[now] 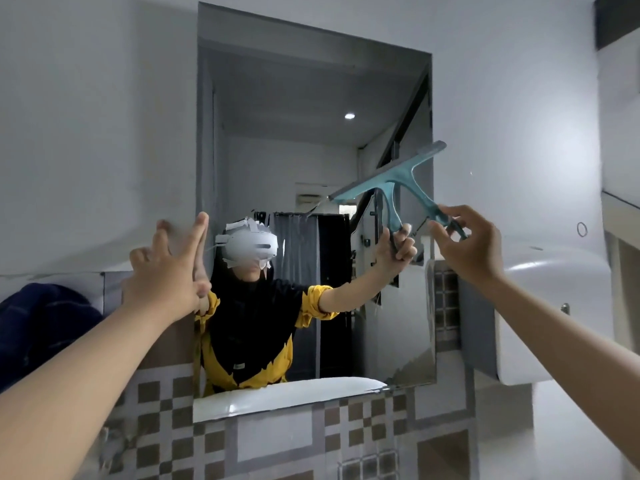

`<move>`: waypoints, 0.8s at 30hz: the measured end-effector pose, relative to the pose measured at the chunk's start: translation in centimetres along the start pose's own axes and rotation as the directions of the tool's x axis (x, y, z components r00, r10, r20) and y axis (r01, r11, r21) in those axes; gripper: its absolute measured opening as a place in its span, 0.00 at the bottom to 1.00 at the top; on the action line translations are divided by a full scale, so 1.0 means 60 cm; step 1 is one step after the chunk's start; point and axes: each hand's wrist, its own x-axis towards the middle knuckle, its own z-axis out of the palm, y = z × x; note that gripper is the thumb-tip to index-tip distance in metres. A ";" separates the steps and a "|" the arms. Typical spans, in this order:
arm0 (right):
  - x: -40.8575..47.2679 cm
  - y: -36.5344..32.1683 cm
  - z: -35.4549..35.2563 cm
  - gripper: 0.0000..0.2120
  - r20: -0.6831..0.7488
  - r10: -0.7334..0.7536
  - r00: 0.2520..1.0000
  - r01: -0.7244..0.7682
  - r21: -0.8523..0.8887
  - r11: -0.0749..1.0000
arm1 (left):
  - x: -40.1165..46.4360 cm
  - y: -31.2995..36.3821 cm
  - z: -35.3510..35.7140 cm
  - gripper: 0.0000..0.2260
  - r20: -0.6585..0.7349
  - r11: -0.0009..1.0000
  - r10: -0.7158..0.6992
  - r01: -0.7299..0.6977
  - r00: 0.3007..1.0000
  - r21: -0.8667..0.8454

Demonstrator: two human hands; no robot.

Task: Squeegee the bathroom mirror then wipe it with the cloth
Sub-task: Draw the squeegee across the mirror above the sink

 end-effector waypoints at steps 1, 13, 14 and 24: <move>-0.006 0.006 -0.004 0.12 -0.010 0.021 1.000 -0.021 -0.011 1.000 | 0.001 0.000 0.001 0.42 -0.003 1.000 0.001 -0.001 1.000 -0.002; -0.082 -0.105 0.051 0.06 0.015 0.302 0.953 -0.297 0.233 0.926 | -0.001 -0.005 -0.003 0.45 -0.033 0.996 0.083 -0.082 0.996 0.030; -0.087 -0.116 0.060 0.07 0.011 0.355 0.935 -0.344 0.277 0.897 | -0.005 -0.009 -0.003 0.44 -0.023 0.995 0.103 -0.102 0.994 0.022; -0.135 -0.231 0.144 0.10 0.084 0.515 0.853 -0.481 0.511 0.713 | -0.062 -0.051 0.011 0.51 0.245 0.964 0.252 -0.265 0.936 0.021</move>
